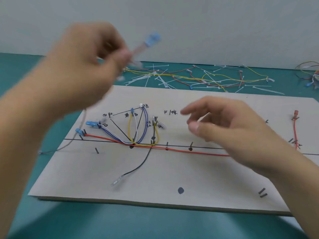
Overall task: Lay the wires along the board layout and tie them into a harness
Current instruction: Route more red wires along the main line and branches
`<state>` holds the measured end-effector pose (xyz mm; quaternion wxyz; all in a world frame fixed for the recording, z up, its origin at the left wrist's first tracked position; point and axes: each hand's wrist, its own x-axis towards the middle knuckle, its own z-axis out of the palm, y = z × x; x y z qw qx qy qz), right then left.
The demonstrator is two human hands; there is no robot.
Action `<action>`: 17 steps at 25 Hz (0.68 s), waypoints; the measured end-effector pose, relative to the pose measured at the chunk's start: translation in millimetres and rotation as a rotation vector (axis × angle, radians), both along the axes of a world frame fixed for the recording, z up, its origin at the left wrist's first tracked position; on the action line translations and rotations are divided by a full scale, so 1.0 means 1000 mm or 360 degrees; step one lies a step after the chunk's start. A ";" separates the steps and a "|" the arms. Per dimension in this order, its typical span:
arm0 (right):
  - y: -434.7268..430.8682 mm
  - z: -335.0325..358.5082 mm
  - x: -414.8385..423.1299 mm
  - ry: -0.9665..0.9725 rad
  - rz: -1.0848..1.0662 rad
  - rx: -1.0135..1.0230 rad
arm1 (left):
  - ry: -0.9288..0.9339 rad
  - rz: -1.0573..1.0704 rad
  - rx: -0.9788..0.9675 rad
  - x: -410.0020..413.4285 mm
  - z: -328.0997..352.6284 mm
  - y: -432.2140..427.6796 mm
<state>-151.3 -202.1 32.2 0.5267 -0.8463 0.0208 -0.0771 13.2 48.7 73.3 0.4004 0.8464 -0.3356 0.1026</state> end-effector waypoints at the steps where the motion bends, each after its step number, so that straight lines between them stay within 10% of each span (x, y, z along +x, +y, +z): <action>1: 0.004 0.006 0.002 -0.0002 -0.0006 0.0298 | -0.0048 -0.0106 0.0099 -0.021 0.004 -0.020; 8: 0.032 0.007 0.027 -0.0025 0.0044 0.0916 | -0.0015 -0.0444 0.0089 -0.042 -0.031 -0.047; 17: 0.006 0.001 0.016 -0.0170 -0.0142 0.0616 | 0.0016 -0.0519 0.0209 -0.045 -0.040 -0.045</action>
